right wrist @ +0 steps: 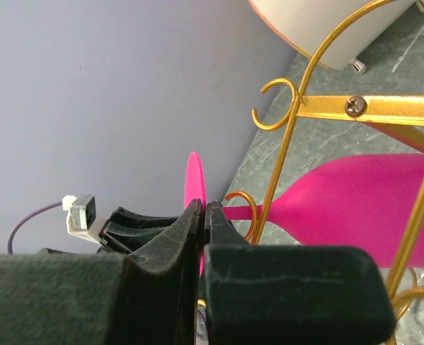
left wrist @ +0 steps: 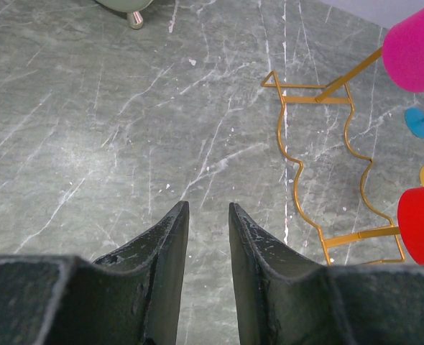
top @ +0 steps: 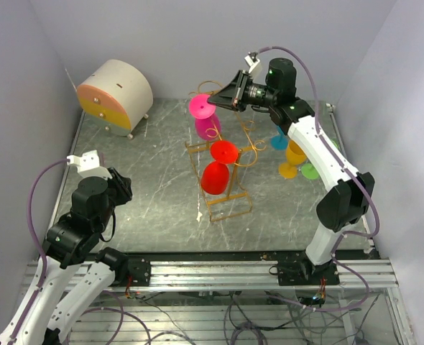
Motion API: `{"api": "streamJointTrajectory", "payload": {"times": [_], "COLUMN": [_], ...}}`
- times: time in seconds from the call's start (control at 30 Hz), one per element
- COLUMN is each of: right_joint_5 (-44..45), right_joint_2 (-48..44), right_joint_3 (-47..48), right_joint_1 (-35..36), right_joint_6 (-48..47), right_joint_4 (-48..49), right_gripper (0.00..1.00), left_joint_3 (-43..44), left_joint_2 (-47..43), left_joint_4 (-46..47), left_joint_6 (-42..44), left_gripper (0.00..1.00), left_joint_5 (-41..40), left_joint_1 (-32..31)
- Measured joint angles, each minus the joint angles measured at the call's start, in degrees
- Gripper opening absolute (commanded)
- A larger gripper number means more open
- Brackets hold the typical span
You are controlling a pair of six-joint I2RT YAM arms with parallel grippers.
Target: Take the wine glass off the wine glass rack
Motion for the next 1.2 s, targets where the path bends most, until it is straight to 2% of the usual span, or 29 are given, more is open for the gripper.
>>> {"api": "streamJointTrajectory", "payload": {"times": [0.37, 0.93, 1.2], "right_joint_5": [-1.3, -3.3, -9.6], "right_joint_2": [3.2, 3.3, 3.3], "right_joint_3": [3.7, 3.8, 5.4], "right_joint_1": [2.1, 3.8, 9.5], "right_joint_6": [0.2, -0.4, -0.2], "right_joint_4": [-0.5, 0.0, 5.1], "right_gripper": [0.0, 0.0, 0.0], "left_joint_3": [0.0, 0.0, 0.0], "left_joint_2": [0.0, 0.0, 0.0], "left_joint_4": [0.0, 0.0, 0.0], "left_joint_6": [0.0, 0.0, 0.0], "left_gripper": [0.4, 0.4, 0.4], "left_joint_5": [0.0, -0.1, -0.1], "left_joint_1": [0.0, 0.0, 0.0]}}
